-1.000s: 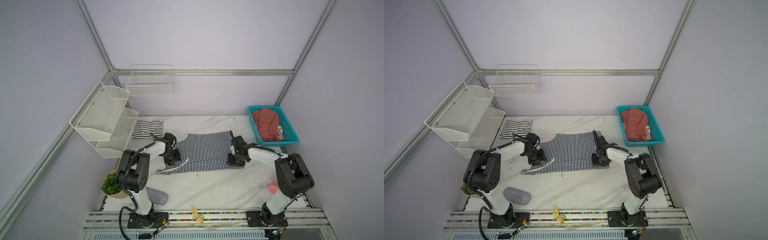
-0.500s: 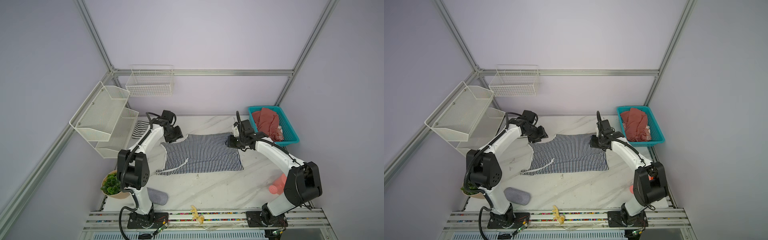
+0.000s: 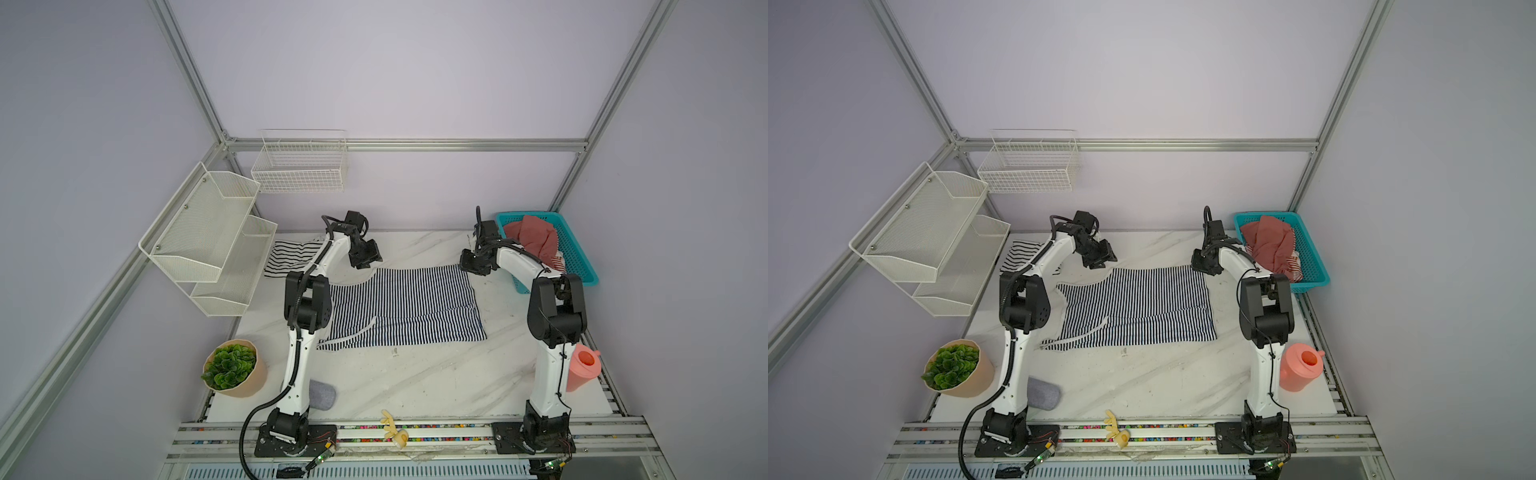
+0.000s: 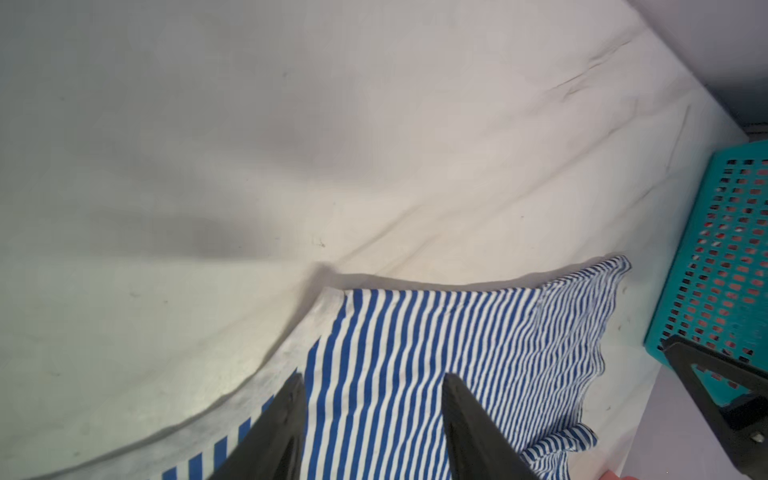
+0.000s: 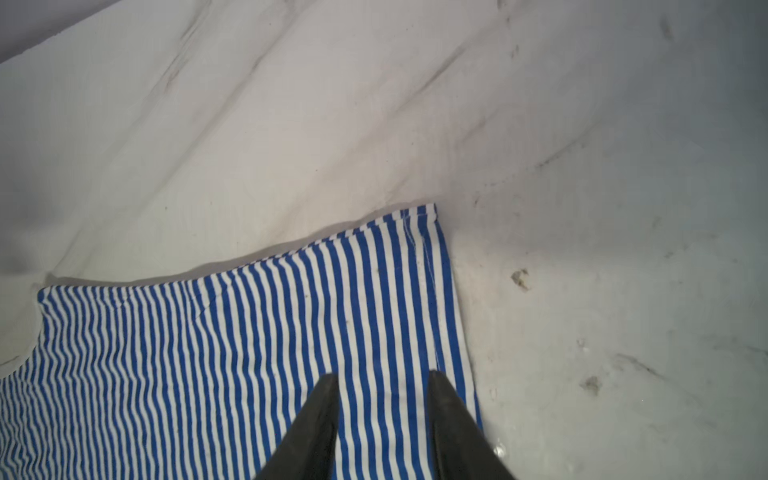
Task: Fold and stack the tank tops
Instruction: 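Move both grippers to the blue top's far edge and pinch its corners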
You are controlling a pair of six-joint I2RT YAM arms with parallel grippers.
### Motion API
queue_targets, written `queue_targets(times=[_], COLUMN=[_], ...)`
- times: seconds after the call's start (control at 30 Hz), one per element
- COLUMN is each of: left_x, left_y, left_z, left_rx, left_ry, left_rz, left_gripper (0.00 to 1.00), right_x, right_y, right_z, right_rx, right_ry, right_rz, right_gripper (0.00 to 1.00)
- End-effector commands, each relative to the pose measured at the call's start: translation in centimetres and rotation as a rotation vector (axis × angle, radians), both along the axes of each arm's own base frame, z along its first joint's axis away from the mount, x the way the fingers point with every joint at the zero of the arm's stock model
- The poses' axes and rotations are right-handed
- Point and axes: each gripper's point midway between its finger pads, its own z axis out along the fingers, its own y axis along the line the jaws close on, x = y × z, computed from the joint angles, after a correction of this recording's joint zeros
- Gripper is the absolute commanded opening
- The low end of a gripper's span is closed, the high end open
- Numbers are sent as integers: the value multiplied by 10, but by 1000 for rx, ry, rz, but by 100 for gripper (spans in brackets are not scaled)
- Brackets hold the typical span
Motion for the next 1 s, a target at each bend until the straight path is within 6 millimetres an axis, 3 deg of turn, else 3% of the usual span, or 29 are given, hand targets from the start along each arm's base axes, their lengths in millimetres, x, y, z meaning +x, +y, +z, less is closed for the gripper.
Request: queue_targets(times=[0.0,0.17,0.5,0.97], left_x=[21,32,43,38], left_y=[2,3,1,-2], left_z=[48,34,12,-8], left_rx=[19,27,15,3], left_ry=[-141,-154,-139,-92], left_rz=[-9,9,38,32], left_gripper=[53,53,50,41], right_x=[13,26,34,41], right_y=[-11,-16,-15,-15], right_z=[5,-9,-43,-54], right_rx=[-21,-21,25,21], right_ry=[-13,-1,55,76], right_rz=[-13,-28,-34,-40], right_gripper=[39,39,40,40])
